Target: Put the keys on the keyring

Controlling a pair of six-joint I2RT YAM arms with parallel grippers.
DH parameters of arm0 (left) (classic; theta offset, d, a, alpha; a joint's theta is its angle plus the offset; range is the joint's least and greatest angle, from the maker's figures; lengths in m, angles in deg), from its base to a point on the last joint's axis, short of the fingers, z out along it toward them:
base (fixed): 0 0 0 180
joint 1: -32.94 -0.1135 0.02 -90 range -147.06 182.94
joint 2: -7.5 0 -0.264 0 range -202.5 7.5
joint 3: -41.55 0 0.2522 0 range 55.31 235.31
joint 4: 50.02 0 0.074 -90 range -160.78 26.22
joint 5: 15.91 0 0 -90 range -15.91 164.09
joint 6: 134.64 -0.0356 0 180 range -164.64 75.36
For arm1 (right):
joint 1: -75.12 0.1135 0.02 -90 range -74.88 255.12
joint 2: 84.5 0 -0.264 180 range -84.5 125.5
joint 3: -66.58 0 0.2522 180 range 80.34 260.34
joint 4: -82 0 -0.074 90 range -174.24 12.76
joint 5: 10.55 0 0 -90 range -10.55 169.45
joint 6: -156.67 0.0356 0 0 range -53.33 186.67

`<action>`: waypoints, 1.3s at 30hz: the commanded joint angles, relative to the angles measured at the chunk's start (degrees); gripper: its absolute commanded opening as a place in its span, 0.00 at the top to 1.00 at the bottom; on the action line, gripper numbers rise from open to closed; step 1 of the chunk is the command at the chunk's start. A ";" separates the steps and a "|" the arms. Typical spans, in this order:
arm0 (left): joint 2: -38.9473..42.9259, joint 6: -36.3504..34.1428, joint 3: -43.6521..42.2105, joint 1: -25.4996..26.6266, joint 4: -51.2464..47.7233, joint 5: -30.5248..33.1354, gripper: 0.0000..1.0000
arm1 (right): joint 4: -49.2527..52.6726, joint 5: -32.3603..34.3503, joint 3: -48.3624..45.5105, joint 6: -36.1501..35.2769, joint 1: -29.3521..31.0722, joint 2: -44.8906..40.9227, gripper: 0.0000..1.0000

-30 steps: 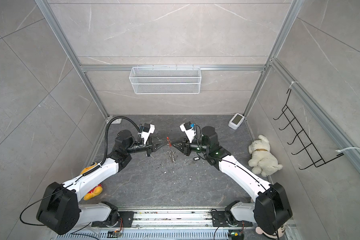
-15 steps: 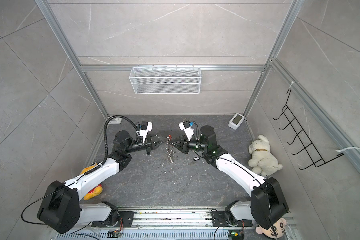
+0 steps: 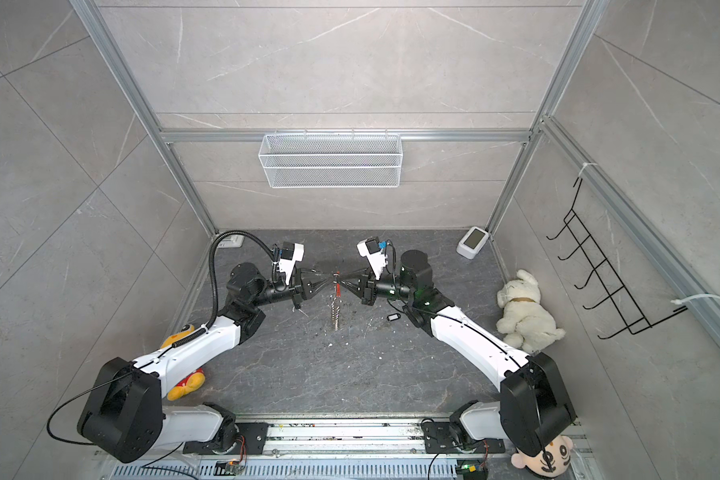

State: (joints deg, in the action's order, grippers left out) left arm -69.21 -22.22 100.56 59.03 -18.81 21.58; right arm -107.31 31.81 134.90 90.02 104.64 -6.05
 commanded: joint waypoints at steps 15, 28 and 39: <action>7.60 -36.06 7.83 0.28 -42.39 5.20 0.66 | 39.97 13.97 12.73 -31.93 1.58 -3.39 1.00; 0.04 -38.71 16.35 0.28 -49.20 -1.60 0.73 | 38.24 9.19 11.09 -32.52 3.53 -4.74 1.00; -0.99 -35.78 16.43 0.30 -45.81 -5.45 0.69 | 38.43 7.84 12.27 -32.61 4.41 -3.46 1.00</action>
State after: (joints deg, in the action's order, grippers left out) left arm -70.23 -59.25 114.79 59.20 -67.33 19.41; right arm -67.75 41.47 145.92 58.04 108.55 -9.11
